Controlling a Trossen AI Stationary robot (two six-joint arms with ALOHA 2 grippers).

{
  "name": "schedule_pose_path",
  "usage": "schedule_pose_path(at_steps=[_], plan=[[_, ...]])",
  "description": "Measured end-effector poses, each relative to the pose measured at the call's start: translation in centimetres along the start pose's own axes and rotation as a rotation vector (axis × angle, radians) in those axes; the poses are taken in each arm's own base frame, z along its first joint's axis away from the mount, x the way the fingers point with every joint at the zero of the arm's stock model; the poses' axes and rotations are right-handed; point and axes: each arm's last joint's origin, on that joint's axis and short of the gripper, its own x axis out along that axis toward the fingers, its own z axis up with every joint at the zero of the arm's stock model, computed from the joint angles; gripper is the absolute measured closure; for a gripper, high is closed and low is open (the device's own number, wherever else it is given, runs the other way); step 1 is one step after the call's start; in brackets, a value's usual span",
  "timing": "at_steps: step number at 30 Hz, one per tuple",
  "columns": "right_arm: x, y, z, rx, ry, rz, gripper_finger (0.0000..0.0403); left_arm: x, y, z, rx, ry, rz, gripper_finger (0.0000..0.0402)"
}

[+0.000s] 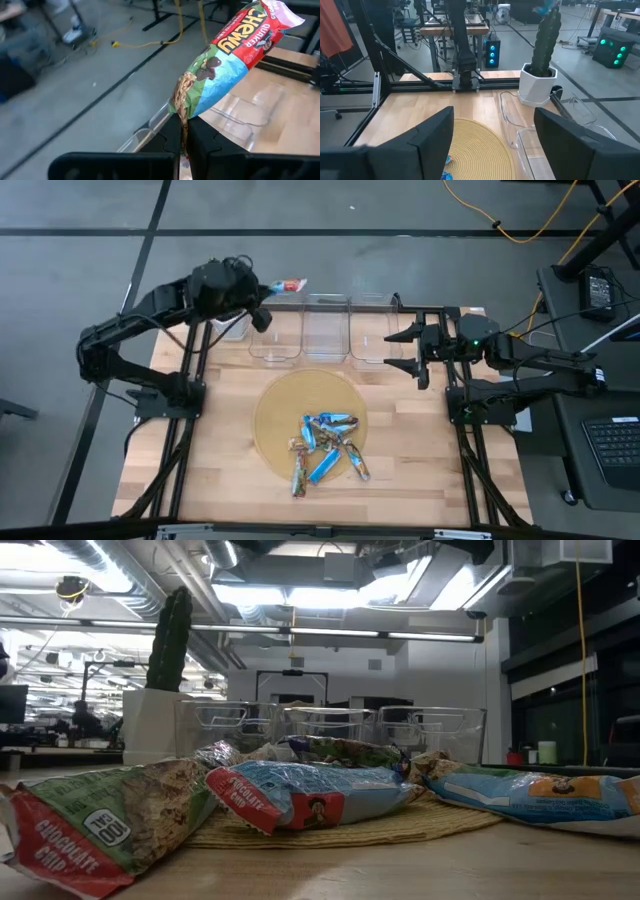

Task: Pick and place Granola Bars by type
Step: Put the red granola bar into the left transparent bin

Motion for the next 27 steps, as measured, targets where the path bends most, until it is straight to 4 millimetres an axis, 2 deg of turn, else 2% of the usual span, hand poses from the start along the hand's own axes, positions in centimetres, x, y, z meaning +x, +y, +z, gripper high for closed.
schedule_pose_path(at_steps=[3, 12, 20, 27], plan=[[0.0, 0.0, 0.0, -0.001, 0.0, 0.0, 0.0126, 1.3, 0.9, -0.1, -0.037, 0.039, 0.01, 0.0398], [0.0, 0.0, 0.0, -0.031, 0.0, 0.0, 0.0126, 7.1, 2.4, -1.6, -0.081, 0.242, 0.02, 0.0397], [0.0, 0.0, -0.4, -0.021, 0.039, 0.001, 0.0126, 7.9, 2.3, -3.0, -0.053, 0.348, 0.06, 0.0397], [0.0, 0.0, -0.5, -0.019, 0.055, 0.001, 0.0126, 9.6, 1.8, -7.6, -0.034, 0.53, 0.071, 0.0397]])
